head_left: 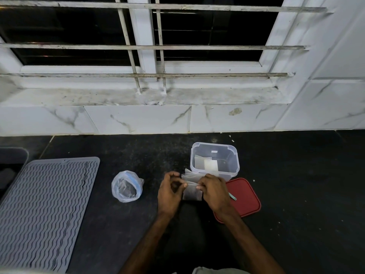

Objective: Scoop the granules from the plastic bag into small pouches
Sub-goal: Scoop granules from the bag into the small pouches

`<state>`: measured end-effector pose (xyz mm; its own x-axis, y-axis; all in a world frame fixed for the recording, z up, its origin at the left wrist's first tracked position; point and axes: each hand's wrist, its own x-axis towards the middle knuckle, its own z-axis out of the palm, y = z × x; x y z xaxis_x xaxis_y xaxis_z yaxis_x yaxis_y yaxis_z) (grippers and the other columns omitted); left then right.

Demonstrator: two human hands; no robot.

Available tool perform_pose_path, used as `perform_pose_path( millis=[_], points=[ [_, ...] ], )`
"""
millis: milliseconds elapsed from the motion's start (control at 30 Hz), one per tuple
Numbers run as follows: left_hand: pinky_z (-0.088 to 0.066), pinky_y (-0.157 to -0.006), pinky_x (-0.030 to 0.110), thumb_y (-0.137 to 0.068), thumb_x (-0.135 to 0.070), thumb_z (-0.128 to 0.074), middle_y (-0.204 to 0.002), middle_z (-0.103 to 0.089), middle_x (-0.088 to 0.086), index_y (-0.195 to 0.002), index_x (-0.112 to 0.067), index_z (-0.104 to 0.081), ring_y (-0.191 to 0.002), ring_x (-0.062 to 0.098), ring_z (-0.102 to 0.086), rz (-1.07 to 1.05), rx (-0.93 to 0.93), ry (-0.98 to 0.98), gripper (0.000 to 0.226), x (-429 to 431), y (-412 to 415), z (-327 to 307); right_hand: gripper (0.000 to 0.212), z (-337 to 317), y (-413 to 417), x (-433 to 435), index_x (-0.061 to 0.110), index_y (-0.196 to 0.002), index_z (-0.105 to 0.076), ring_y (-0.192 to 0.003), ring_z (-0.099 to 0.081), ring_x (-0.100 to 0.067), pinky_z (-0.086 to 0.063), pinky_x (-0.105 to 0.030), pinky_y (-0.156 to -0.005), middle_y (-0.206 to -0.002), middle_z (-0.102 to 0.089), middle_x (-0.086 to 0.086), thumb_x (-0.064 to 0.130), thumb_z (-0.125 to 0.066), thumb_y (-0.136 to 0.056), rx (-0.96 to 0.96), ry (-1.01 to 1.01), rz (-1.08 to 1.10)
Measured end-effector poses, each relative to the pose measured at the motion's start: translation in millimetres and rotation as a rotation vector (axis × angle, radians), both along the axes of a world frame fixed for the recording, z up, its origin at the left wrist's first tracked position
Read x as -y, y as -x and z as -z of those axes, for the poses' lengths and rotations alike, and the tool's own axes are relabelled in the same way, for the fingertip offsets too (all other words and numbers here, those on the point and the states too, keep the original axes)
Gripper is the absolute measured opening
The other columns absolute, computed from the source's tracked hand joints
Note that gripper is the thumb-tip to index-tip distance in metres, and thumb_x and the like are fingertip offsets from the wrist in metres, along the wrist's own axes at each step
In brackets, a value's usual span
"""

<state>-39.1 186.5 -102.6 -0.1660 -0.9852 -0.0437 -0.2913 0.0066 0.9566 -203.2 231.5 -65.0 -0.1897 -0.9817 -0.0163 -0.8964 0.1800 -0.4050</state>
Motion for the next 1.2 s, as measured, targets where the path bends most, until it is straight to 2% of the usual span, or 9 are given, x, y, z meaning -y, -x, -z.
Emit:
perform_pose_path(
  millis=[67, 167, 300, 433, 667, 767, 833, 933, 1200],
  points=[
    [-0.051, -0.096, 0.037, -0.082, -0.042, -0.068, -0.11, -0.067, -0.015, -0.119, -0.037, -0.057, -0.107, 0.009, -0.063, 0.022, 0.037, 0.008, 0.038, 7, -2, 6, 0.012, -2, 1, 5, 0.028, -0.093, -0.073, -0.098, -0.059, -0.013, -0.042, -0.033, -0.089, -0.099, -0.068, 0.009, 0.029, -0.061, -0.091, -0.036, -0.051, -0.043],
    [-0.044, -0.104, 0.037, -0.092, -0.035, -0.063, -0.121, -0.062, -0.006, -0.122, -0.028, -0.062, -0.115, 0.014, -0.057, 0.079, 0.157, 0.013, 0.031, 17, -1, 12, 0.012, -3, 0, 13, 0.028, -0.098, -0.072, -0.102, -0.058, -0.014, -0.041, -0.034, -0.092, -0.103, -0.069, 0.008, 0.03, -0.062, -0.09, -0.073, -0.101, -0.069],
    [-0.052, -0.096, 0.042, -0.093, -0.031, -0.062, -0.109, -0.067, -0.007, -0.109, -0.025, -0.07, -0.102, 0.008, -0.063, 0.125, 0.113, -0.052, 0.019, 21, 5, 10, 0.021, -1, -1, 17, 0.03, -0.105, -0.065, -0.102, -0.061, -0.015, -0.043, -0.033, -0.092, -0.102, -0.072, 0.007, 0.033, -0.069, -0.085, -0.054, -0.094, -0.002],
    [-0.055, -0.09, 0.039, -0.089, -0.023, -0.068, -0.099, -0.071, -0.01, -0.097, -0.028, -0.07, -0.094, 0.004, -0.067, 0.112, 0.118, -0.054, 0.009, 23, 4, 13, 0.026, 1, -4, 15, 0.027, -0.114, -0.061, -0.11, -0.056, -0.017, -0.039, -0.033, -0.093, -0.117, -0.067, 0.005, 0.037, -0.062, -0.091, -0.122, -0.088, -0.004],
    [-0.056, -0.086, 0.032, -0.088, -0.017, -0.069, -0.091, -0.073, -0.014, -0.093, -0.025, -0.074, -0.088, -0.001, -0.067, 0.093, 0.087, 0.021, 0.01, 18, 0, 11, 0.039, -6, -18, 17, 0.026, -0.117, -0.065, -0.103, -0.056, -0.022, -0.048, -0.038, -0.083, -0.115, -0.06, 0.002, 0.034, -0.074, -0.08, -0.174, 0.132, -0.045],
    [-0.055, -0.085, 0.029, -0.088, -0.015, -0.068, -0.09, -0.073, -0.017, -0.09, -0.027, -0.076, -0.087, -0.002, -0.067, 0.107, 0.097, 0.034, 0.014, 16, -2, 9, 0.041, -13, -21, 25, 0.025, -0.12, -0.064, -0.111, -0.054, -0.023, -0.043, -0.038, -0.087, -0.121, -0.057, 0.002, 0.029, -0.074, -0.081, -0.239, 0.059, -0.159],
    [-0.056, -0.084, 0.029, -0.087, -0.015, -0.069, -0.089, -0.074, -0.018, -0.088, -0.029, -0.076, -0.087, -0.001, -0.068, 0.12, 0.083, 0.032, 0.015, 16, -2, 6, 0.049, -17, -21, 28, 0.021, -0.13, -0.056, -0.122, -0.045, -0.023, -0.036, -0.038, -0.096, -0.132, -0.051, 0.001, 0.024, -0.07, -0.083, -0.276, -0.033, -0.21],
    [-0.057, -0.086, 0.033, -0.086, -0.015, -0.07, -0.089, -0.075, -0.016, -0.088, -0.027, -0.076, -0.088, 0.001, -0.069, 0.115, 0.03, 0.005, 0.014, 14, -2, 2, 0.059, -23, -23, 29, 0.02, -0.136, -0.048, -0.127, -0.04, -0.022, -0.031, -0.038, -0.1, -0.138, -0.048, -0.001, 0.023, -0.071, -0.082, -0.374, -0.131, -0.215],
    [-0.056, -0.082, 0.033, -0.086, -0.019, -0.068, -0.083, -0.072, -0.019, -0.083, -0.031, -0.071, -0.081, -0.003, -0.067, 0.047, 0.113, 0.004, 0.013, 13, -2, 2, 0.046, -20, -28, 25, 0.023, -0.132, -0.049, -0.123, -0.04, -0.021, -0.032, -0.038, -0.096, -0.135, -0.05, 0.0, 0.026, -0.063, -0.088, -0.365, -0.125, -0.222]
  ],
)
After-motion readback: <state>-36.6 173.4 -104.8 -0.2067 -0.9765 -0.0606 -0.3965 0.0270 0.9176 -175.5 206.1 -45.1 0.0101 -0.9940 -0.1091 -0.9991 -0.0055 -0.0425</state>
